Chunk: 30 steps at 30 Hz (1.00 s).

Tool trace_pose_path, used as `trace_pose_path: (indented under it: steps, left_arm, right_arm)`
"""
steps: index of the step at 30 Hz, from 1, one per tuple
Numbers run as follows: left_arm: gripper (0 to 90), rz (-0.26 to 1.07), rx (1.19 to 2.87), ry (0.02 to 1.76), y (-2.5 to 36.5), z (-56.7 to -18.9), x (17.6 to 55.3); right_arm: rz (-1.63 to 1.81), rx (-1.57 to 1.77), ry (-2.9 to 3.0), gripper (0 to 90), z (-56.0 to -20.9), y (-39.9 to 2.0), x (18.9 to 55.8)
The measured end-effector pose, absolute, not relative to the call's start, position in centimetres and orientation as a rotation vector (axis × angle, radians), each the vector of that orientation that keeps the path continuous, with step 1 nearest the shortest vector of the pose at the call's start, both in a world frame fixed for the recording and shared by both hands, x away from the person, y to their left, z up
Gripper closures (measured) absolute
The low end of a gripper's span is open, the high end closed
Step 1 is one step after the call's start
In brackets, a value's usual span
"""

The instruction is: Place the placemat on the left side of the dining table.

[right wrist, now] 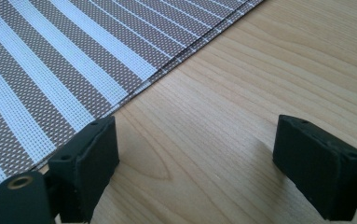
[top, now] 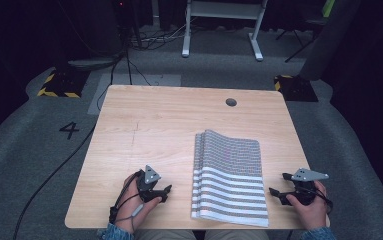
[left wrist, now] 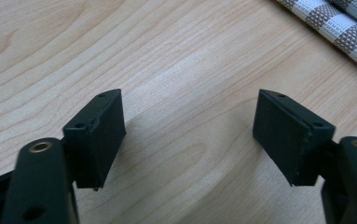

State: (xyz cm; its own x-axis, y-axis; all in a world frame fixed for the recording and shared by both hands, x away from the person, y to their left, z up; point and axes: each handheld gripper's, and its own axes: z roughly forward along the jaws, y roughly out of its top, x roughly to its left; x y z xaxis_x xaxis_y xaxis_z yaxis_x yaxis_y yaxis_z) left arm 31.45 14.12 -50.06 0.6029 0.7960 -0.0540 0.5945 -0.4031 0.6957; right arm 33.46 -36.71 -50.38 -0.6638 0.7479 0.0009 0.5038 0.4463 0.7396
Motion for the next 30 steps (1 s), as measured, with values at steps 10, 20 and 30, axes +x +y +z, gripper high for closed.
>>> trace_pose_path:
  steps: [10,20,30]
  left_arm:
    - [39.7,0.331,2.090,1.077,14.6,-46.9,31.7]
    - [40.7,0.289,2.022,0.908,12.3,-44.2,31.0]
    - [40.0,0.247,1.952,0.865,9.5,-44.9,30.4]
  right_arm:
    - [1.051,1.068,2.376,14.3,-50.4,-36.7,33.5]
    - [1.051,1.069,2.376,14.3,-50.4,-36.7,33.5]
    - [1.047,1.079,2.367,14.4,-50.4,-36.5,33.7]
